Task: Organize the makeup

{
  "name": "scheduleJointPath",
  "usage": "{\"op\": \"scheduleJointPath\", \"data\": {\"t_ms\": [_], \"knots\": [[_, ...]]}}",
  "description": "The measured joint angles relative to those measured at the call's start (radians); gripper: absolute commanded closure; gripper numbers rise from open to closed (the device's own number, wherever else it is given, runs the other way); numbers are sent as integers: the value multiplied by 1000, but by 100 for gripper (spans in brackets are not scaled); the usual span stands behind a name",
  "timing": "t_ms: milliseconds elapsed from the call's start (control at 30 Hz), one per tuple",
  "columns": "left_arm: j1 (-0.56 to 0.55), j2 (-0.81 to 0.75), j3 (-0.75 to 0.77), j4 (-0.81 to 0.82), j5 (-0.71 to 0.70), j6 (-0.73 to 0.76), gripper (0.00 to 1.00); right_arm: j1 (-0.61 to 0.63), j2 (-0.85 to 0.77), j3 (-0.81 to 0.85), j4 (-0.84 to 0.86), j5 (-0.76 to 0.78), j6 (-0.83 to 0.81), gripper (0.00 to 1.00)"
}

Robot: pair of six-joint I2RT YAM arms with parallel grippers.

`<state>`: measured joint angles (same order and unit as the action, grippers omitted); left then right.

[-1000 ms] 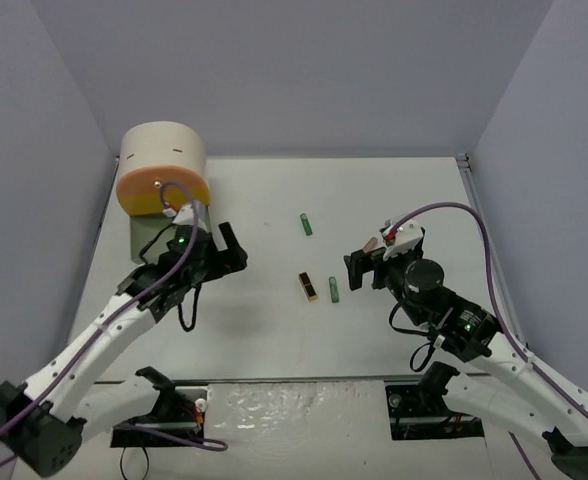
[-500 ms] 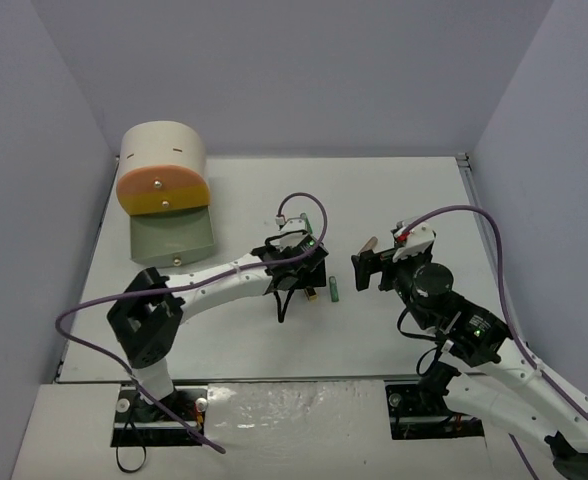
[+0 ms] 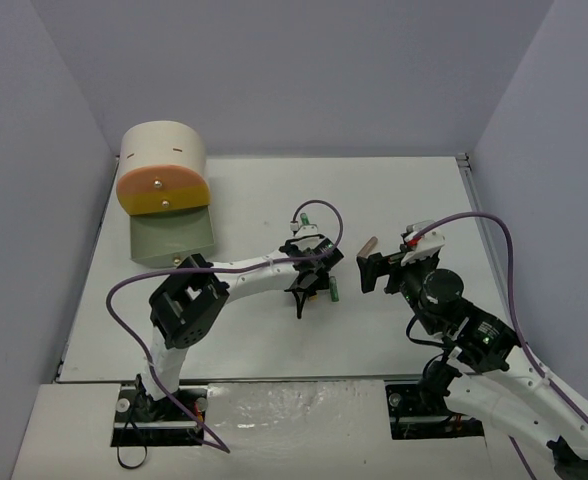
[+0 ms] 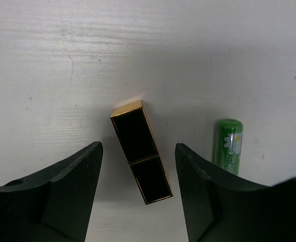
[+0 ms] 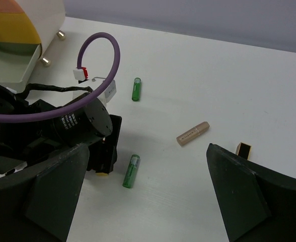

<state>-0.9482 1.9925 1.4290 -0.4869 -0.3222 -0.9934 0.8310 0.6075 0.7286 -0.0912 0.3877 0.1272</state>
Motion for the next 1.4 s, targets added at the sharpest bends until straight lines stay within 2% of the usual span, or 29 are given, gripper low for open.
{"op": "scheduleJointPath", "data": {"t_ms": [133,300,367,533,667,800,967,1133,1300,1400], "knots": [[0,1,-10,1,0,-10,75,0,-9,-1,-3,2,0,0],[0,-12,-42,7,-9,-11,95,0,-10,-1,-3,2,0,0],[0,-34,-69,2,-14,-8,100,0,-10,-1,-4,4,0,0],[10,-144,-132,-36,-33,25,100,0,-10,-1,-4,7,0,0],[52,-296,-157,-86,-65,68,100,0,-10,-1,-4,9,0,0],[193,-492,-191,-124,-80,105,100,0,-10,-1,-4,9,0,0],[452,-643,-233,-145,-62,164,100,0,-8,-1,-4,9,0,0],[725,-637,-248,-143,28,233,98,0,-7,-1,-4,8,0,0],[861,-529,-231,-133,113,273,93,0,-8,-1,-4,9,0,0],[911,-445,-201,-117,154,280,86,0,-8,-2,-4,9,0,0]]}}
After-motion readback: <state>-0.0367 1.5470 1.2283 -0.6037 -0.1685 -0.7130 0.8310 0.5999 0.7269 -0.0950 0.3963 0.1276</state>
